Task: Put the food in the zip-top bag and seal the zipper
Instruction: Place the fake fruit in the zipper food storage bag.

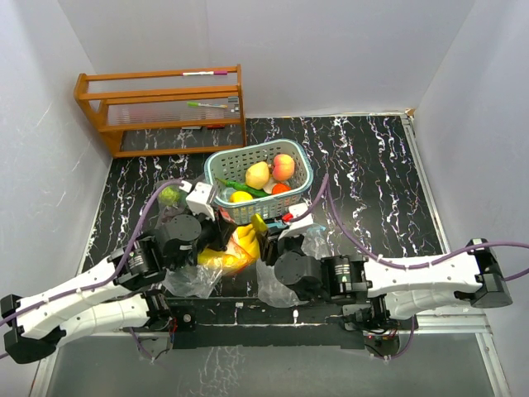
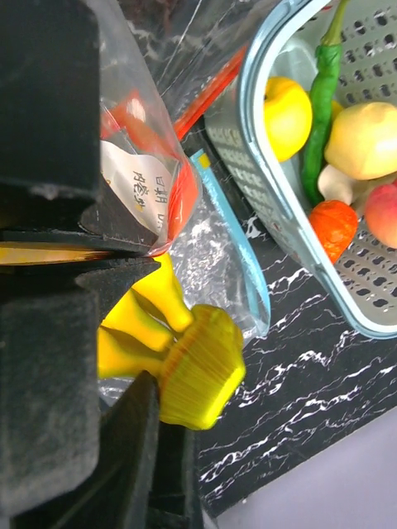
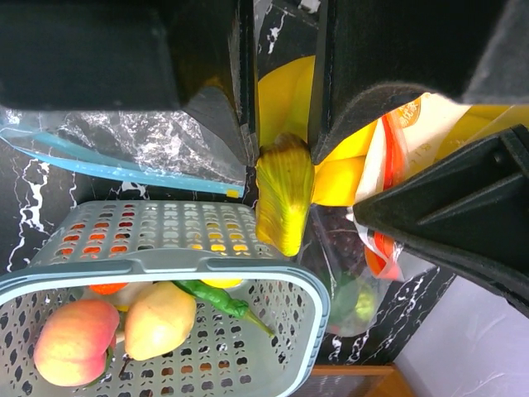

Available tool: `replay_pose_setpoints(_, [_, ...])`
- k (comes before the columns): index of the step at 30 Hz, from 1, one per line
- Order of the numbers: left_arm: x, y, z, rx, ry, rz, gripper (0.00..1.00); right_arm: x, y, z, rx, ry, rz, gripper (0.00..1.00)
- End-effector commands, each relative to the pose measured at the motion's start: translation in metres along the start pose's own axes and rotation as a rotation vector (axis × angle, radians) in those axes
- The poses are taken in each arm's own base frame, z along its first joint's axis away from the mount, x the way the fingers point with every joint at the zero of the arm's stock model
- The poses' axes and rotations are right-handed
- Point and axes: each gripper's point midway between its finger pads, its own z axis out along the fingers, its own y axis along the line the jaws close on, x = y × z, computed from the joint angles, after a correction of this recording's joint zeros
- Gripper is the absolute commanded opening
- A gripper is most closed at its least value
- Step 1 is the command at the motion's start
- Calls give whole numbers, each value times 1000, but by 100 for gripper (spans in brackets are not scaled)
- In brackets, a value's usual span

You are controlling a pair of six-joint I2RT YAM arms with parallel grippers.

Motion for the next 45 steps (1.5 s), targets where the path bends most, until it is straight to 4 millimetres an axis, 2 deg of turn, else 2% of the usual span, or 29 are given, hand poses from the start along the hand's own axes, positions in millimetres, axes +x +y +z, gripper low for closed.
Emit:
replay_pose_setpoints(1, [10,-4,-5,53,0,-92,0,-13,5,-11,-54,14,108,8])
replay_pose_setpoints(8, [47,4,3,52,52,-145,0,31,0,-9,-39,128,-18,8])
replay_pose_setpoints(13, [68,4,9,54,98,-169,0,66,-7,-5,38,165,-40,8])
replay_pose_setpoints(17, [81,9,13,40,119,-171,0,84,-16,-1,128,164,-26,8])
replay_pose_setpoints(20, [86,11,16,36,122,-176,0,95,-12,4,154,169,-42,8])
replay_pose_setpoints(27, [107,15,22,19,166,-182,0,98,11,15,145,145,-25,8])
replay_pose_setpoints(35, [114,20,22,12,167,-193,0,85,1,19,234,57,35,8])
replay_pose_setpoints(39, [114,19,22,16,164,-193,0,78,9,24,256,27,15,8])
replay_pose_setpoints(43, [112,17,24,24,159,-194,0,90,20,29,250,60,14,8])
replay_pose_setpoints(45, [112,17,25,21,157,-190,0,98,19,27,255,87,6,8])
